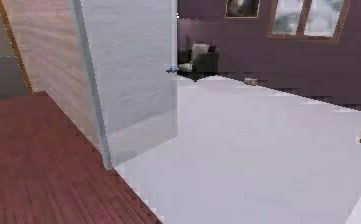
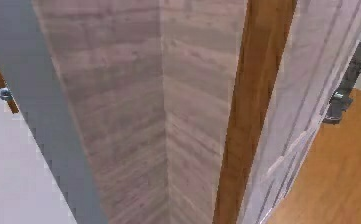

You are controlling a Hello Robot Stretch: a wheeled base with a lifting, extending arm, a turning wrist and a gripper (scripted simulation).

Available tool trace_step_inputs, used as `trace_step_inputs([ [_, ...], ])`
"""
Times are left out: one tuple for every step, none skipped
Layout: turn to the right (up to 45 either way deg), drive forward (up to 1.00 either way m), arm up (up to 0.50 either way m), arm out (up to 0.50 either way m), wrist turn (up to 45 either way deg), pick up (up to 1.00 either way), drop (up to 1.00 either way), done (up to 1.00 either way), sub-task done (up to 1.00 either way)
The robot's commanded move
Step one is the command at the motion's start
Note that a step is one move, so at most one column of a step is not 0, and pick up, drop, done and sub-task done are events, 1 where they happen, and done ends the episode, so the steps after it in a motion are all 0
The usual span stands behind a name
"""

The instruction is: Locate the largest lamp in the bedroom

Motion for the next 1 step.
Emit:
trace_step_inputs([
  [0.0, 0.55, 0.00, 0.00, 0.0, 0.00, 0.00, 0.00, 0.00],
])
